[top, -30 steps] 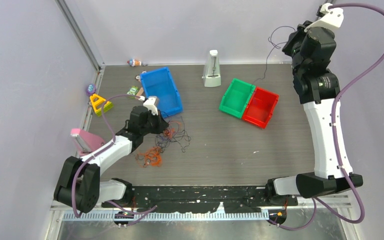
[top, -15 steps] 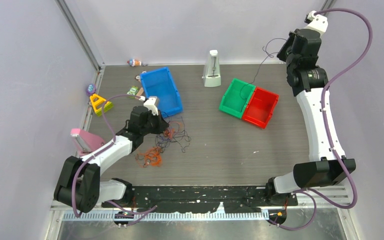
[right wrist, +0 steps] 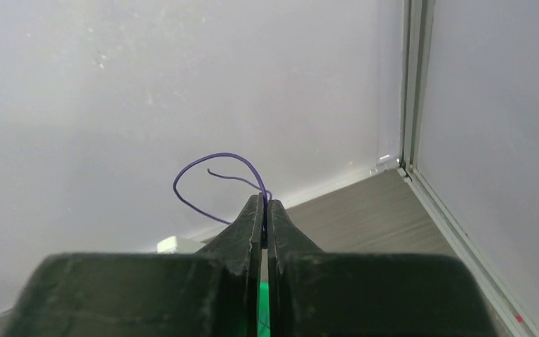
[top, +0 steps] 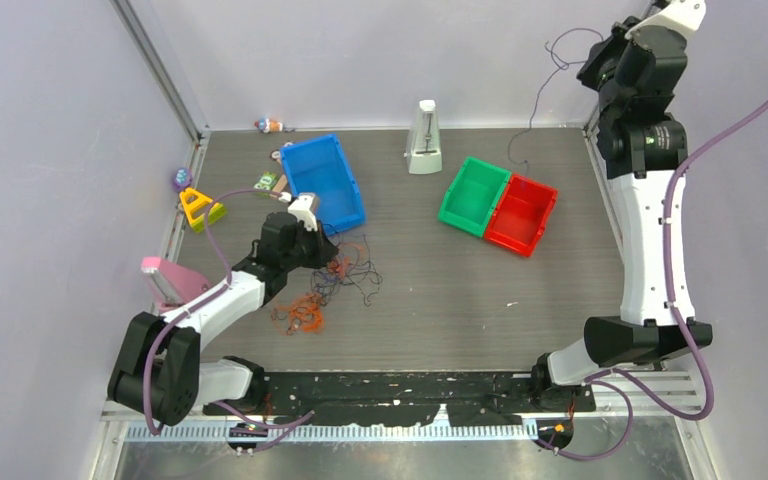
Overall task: Untangle the cables
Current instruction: Place the cable in the bin, then untie the cable.
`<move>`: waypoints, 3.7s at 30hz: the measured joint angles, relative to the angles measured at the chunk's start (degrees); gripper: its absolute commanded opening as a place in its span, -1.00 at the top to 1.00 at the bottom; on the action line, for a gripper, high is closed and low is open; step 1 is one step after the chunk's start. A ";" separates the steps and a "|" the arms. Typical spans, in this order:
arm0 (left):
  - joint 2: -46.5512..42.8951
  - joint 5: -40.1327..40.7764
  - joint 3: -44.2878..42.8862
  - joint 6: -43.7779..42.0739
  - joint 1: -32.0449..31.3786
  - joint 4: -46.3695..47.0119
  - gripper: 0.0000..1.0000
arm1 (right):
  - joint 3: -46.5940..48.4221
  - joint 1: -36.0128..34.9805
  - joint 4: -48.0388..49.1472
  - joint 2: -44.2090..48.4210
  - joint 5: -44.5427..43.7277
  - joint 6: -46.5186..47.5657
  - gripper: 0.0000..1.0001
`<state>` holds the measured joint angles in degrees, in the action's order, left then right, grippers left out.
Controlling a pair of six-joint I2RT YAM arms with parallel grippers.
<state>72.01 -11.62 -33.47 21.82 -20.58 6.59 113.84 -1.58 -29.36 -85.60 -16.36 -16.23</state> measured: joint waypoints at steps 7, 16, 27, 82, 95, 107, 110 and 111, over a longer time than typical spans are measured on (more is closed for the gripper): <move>0.00 0.00 0.00 -0.02 -0.04 0.00 1.00 | 1.79 0.52 -0.28 0.20 -0.04 0.04 0.89; 0.04 0.00 0.00 -0.09 -0.48 0.02 1.00 | -7.32 2.49 -0.46 0.87 -0.22 0.04 0.89; 0.15 0.04 0.00 -0.26 -0.79 0.00 1.00 | -21.33 5.57 0.96 3.69 -0.24 -0.04 0.90; 0.24 1.46 0.00 -1.29 -1.92 -0.39 1.00 | -42.95 -0.37 1.05 -0.72 1.07 -6.27 -0.38; 1.16 -1.92 -0.31 -2.14 -3.74 0.26 1.00 | -66.42 -11.82 11.26 13.77 20.26 -3.78 -0.29; 4.63 -15.93 -1.86 -3.02 -5.88 5.01 1.00 | -69.35 -30.86 35.26 6.38 34.34 -1.57 -0.28; 4.79 -17.88 -1.99 -2.99 -6.05 6.21 1.00 | -69.33 -31.43 37.83 4.50 36.09 -0.72 -0.29; 4.79 -18.12 -1.99 -2.99 -6.05 6.51 1.00 | -69.35 -31.74 38.32 4.17 36.46 -0.42 -0.30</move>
<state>76.79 -29.74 -35.46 18.83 -26.63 13.10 44.49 -33.32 8.95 -81.43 20.10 -16.64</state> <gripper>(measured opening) 0.011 0.642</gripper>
